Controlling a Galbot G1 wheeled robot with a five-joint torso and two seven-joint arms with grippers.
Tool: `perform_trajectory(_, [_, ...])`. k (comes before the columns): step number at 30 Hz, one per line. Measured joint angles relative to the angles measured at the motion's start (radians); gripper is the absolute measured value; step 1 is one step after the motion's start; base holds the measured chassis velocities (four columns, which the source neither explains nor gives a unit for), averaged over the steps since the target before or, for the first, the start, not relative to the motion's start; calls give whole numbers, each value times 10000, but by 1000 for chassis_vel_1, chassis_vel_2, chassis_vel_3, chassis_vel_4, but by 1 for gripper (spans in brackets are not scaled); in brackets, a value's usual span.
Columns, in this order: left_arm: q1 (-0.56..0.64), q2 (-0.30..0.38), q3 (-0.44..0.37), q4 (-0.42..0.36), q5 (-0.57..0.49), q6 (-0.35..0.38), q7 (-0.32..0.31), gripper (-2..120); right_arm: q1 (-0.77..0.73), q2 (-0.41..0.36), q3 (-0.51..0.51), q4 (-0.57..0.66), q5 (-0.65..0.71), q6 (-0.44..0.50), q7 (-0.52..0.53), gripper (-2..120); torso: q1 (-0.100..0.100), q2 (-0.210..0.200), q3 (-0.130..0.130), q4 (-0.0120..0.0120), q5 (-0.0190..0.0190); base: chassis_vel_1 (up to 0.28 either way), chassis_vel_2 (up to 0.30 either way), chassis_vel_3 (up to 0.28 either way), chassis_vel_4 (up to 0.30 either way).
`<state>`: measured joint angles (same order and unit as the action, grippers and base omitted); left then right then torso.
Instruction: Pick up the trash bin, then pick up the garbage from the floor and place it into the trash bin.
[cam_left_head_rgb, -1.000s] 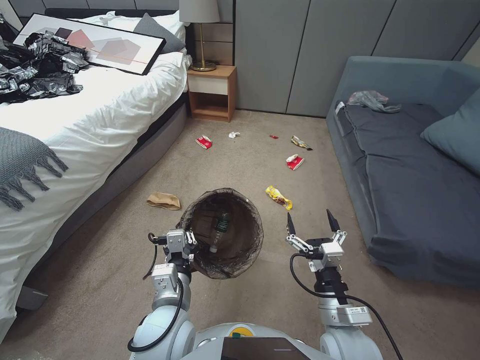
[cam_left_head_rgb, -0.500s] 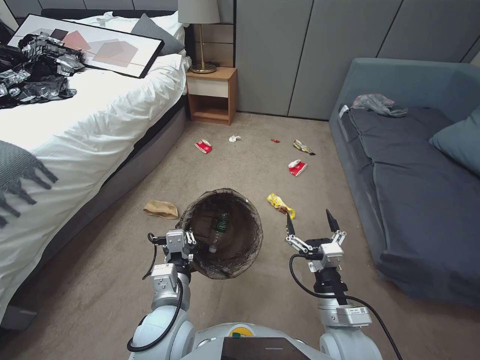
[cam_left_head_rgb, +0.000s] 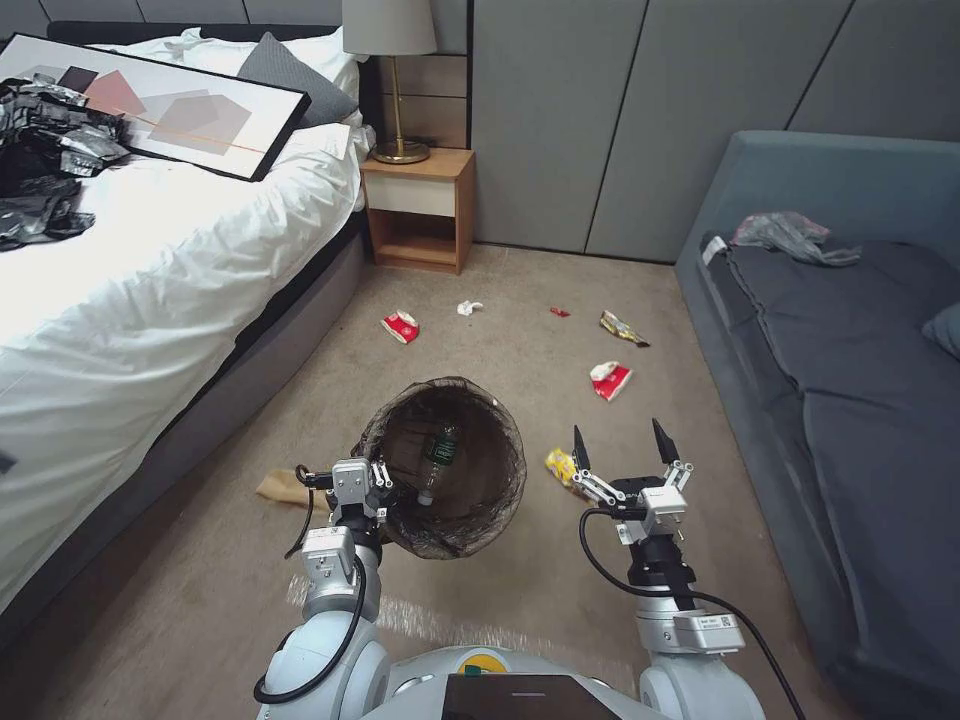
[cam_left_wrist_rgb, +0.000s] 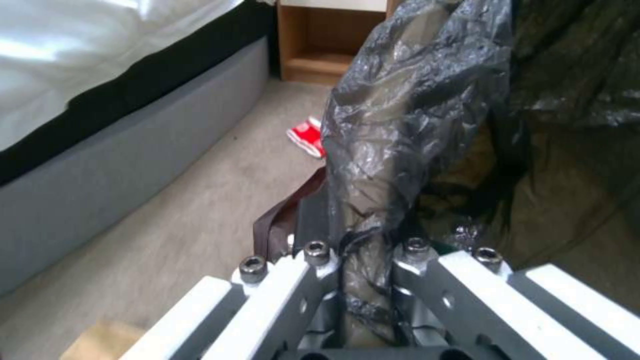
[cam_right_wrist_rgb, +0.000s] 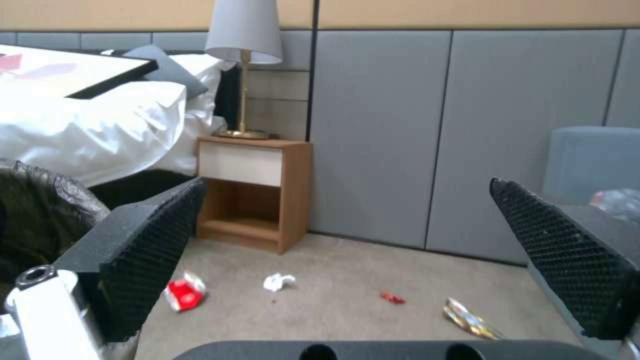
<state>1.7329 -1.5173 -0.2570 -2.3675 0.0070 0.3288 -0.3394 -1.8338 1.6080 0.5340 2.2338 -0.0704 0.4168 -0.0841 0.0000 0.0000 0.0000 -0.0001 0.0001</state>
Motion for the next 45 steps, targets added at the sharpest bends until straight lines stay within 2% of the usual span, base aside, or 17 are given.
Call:
perform_trajectory(12, [-6, -3, -1, -8, 0, 5, -1, 3, 5, 0, 1, 4, 6, 0, 1, 100, 3, -1, 4, 3, 1, -242, 230, 232, -239])
perform_trajectory(45, [0, -3, 0, -9, -1, 13, 0, 3, 1, 1, 1, 6, 6, -5, 3, 100, 0, 0, 0, 1, -1, 12, -9, -8, 7])
